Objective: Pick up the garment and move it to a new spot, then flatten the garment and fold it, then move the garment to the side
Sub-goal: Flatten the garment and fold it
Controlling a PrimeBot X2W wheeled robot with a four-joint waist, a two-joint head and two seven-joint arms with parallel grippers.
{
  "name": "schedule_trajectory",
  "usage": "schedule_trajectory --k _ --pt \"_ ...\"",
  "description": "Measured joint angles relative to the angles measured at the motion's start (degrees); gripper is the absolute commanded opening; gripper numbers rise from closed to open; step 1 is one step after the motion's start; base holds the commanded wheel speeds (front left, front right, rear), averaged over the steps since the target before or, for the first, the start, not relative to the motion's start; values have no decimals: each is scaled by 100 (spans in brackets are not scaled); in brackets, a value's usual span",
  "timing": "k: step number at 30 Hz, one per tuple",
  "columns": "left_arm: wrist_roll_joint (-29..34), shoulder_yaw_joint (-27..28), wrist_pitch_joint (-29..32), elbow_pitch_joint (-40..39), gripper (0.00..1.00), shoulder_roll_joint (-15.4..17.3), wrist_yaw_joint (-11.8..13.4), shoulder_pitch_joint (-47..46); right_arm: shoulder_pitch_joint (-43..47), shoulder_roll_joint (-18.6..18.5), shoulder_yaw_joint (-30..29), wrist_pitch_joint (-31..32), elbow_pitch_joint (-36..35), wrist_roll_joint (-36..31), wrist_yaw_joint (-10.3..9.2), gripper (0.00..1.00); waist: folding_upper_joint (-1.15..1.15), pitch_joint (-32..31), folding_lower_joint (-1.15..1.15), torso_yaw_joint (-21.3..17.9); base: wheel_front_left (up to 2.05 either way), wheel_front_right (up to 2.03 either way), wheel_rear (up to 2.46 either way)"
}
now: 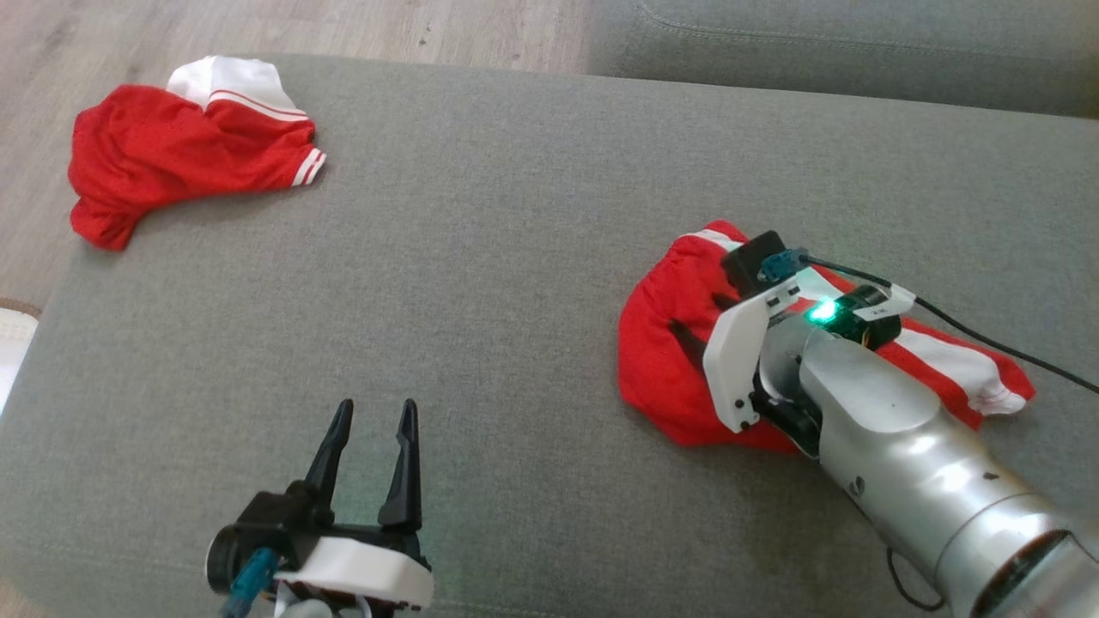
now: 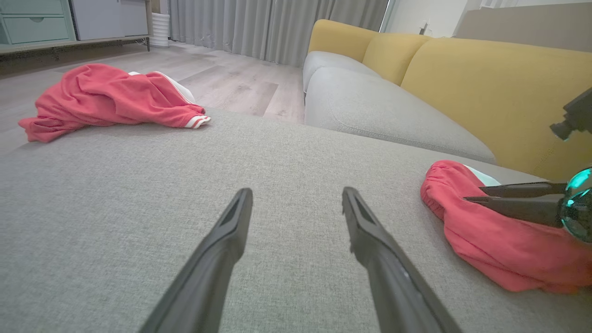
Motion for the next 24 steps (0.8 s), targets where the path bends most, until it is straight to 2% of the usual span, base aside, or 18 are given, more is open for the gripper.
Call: schedule_trajectory --k 2,3,6,16,24 --pt "0 16 0 10 100 -8 -3 0 -13 8 113 64 60 130 0 22 0 16 0 18 0 0 0" --pt "1 21 0 19 100 -11 -3 -1 -13 8 164 74 83 185 0 0 0 23 0 24 0 0 0" --pt "49 43 0 22 100 -15 -15 -1 -16 8 298 -20 141 276 0 0 0 42 0 20 0 0 0" --pt "101 183 0 21 100 -18 -20 4 -558 89 669 -1279 89 288 0 0 0 -72 0 -175 0 0 0" --pt "100 238 0 12 100 -4 -13 136 -242 245 995 -2019 -96 77 0 0 0 -349 0 -329 0 0 0"
